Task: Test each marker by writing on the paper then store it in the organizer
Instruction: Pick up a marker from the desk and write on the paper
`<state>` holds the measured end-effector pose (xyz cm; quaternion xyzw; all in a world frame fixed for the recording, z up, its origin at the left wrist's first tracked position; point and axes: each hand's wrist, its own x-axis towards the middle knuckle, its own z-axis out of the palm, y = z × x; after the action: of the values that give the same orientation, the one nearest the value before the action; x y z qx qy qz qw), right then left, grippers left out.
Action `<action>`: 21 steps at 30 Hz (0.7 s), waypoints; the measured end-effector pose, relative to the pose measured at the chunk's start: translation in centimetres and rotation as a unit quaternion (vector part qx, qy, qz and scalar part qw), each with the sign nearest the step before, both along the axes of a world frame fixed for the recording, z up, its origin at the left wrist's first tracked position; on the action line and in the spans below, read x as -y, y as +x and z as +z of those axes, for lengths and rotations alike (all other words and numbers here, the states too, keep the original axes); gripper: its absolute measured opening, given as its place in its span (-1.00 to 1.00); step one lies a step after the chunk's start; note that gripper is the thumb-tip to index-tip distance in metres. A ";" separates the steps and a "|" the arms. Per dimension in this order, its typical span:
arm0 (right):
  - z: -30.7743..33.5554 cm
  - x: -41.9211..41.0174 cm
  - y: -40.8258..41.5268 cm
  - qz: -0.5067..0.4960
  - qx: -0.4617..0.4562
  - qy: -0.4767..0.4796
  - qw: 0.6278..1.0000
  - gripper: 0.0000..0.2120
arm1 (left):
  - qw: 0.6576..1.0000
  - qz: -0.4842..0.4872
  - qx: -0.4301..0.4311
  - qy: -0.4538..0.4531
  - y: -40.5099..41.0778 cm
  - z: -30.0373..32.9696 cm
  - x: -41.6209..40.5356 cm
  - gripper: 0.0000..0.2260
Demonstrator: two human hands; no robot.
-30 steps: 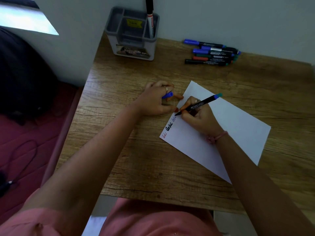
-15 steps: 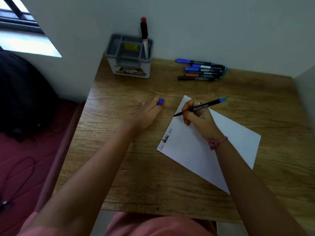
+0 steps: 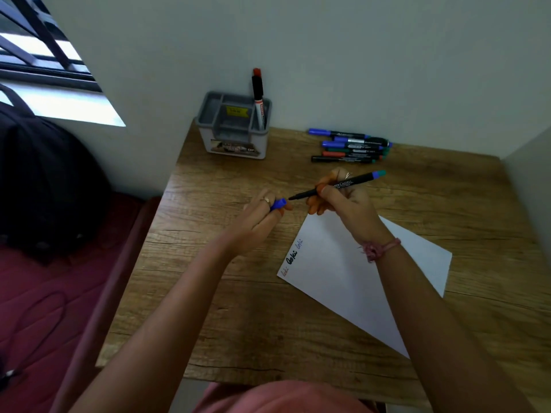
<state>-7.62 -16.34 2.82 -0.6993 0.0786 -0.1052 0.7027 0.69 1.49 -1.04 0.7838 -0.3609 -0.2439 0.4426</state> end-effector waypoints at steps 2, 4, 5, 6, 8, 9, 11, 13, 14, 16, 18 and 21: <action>0.1 0.0 0.1 0.017 -0.006 -0.017 1.000 -0.96 | 1.000 -0.001 0.006 0.002 -0.1 0.1 0.0 -0.84; 0.1 0.0 0.2 0.032 -0.007 -0.027 0.999 -0.97 | 1.000 -0.003 0.005 0.002 -0.3 0.4 0.0 -0.81; 0.2 0.0 0.1 0.036 -0.005 -0.035 0.999 -0.98 | 1.000 -0.002 0.001 -0.002 -0.3 0.5 -0.1 -0.80; 0.3 0.1 0.0 0.039 -0.002 -0.048 0.998 -0.99 | 1.000 -0.001 -0.003 -0.007 -0.5 0.8 -0.1 -0.79; 0.6 0.3 -0.1 0.042 0.002 -0.082 0.996 -0.98 | 1.000 -0.004 -0.006 -0.020 -0.6 1.1 -0.2 -0.79; 0.8 0.4 -0.3 0.040 0.001 -0.096 0.995 -0.97 | 1.000 -0.004 -0.008 -0.027 -0.7 1.2 -0.3 -0.79; 1.0 0.5 -0.5 0.032 0.002 -0.108 0.994 -0.97 | 0.999 -0.003 -0.014 -0.032 -0.8 1.4 -0.3 -0.78; 1.3 0.3 -0.6 0.030 0.004 -0.112 0.993 -0.98 | 0.999 -0.007 -0.010 -0.030 -0.8 1.4 -0.3 -0.79; 1.5 0.2 -0.7 0.029 0.004 -0.115 0.993 -0.96 | 0.999 -0.010 -0.008 -0.031 -0.8 1.3 -0.3 -0.79; 1.7 0.1 -0.9 0.031 0.006 -0.122 0.992 -0.91 | 0.999 -0.012 -0.004 -0.038 -0.8 1.3 -0.3 -0.80; 1.9 0.3 -1.1 0.034 0.000 -0.135 0.990 -0.89 | 0.999 -0.011 -0.005 -0.040 -0.8 1.6 -0.5 -0.80; 2.3 0.5 -1.5 0.044 -0.008 -0.169 0.985 -0.85 | 0.999 -0.004 -0.015 -0.043 -0.8 2.0 -0.7 -0.82</action>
<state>-9.08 -16.85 5.15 -0.8115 0.0342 -0.0803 0.5778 -0.08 2.24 1.00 0.7591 -0.3675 -0.2416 0.4800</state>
